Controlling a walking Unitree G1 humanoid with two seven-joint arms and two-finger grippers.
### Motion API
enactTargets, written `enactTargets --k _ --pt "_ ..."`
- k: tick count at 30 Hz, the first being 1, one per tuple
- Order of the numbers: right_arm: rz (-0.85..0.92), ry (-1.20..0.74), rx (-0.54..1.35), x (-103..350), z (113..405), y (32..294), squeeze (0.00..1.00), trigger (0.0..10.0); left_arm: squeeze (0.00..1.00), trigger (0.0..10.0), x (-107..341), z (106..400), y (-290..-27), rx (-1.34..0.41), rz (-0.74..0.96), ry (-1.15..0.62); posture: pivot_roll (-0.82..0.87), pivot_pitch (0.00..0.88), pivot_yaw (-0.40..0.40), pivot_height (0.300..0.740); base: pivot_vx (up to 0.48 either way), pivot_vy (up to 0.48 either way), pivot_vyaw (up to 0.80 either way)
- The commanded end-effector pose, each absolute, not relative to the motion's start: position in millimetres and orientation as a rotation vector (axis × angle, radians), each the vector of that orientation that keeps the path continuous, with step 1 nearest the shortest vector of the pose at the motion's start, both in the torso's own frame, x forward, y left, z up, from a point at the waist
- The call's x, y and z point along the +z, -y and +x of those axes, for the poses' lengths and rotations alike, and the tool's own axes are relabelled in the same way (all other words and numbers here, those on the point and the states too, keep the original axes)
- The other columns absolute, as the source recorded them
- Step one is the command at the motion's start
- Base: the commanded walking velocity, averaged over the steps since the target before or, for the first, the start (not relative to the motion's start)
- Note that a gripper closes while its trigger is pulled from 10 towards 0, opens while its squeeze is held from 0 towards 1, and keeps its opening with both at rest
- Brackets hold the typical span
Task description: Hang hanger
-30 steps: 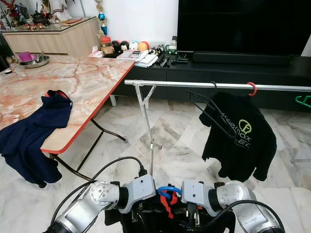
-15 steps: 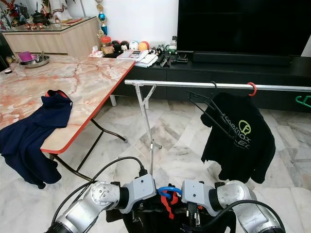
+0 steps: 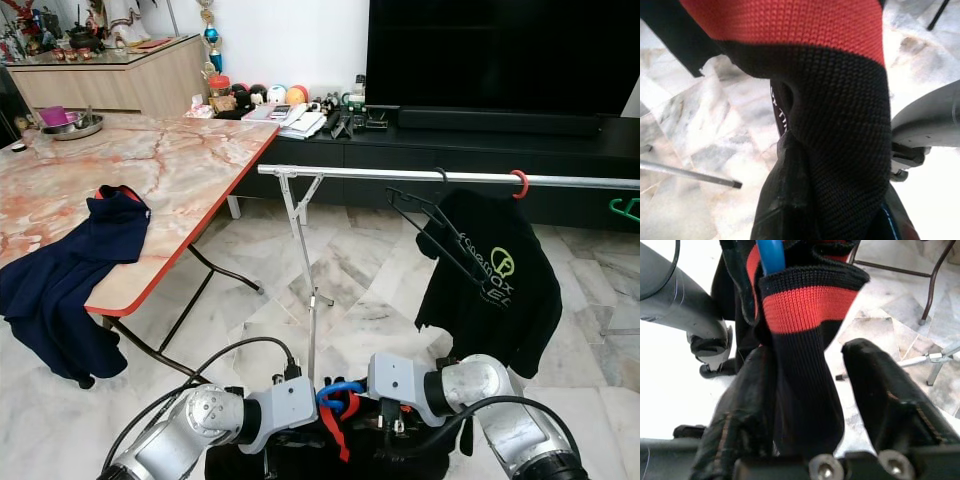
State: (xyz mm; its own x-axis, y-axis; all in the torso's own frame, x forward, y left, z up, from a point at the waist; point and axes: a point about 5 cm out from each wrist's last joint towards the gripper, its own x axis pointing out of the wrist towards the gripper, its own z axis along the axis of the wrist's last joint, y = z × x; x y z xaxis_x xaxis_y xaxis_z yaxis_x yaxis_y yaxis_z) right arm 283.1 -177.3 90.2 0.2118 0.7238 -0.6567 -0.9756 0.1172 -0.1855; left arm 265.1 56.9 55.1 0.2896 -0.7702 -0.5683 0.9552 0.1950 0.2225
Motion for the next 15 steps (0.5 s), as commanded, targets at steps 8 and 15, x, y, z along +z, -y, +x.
enactTargets --k 8,15 --pt "-0.683 -0.446 1.181 105 294 203 1.00 10.0 0.00 0.0 61 277 -64 -1.106 0.516 -0.327 0.07 0.000 0.008 0.740 0.000 0.000 0.00" --pt "-0.639 -0.360 0.668 121 315 262 0.00 10.0 0.00 0.0 49 274 -85 -1.030 0.508 -0.389 0.06 0.000 0.014 0.740 0.000 0.000 0.00"
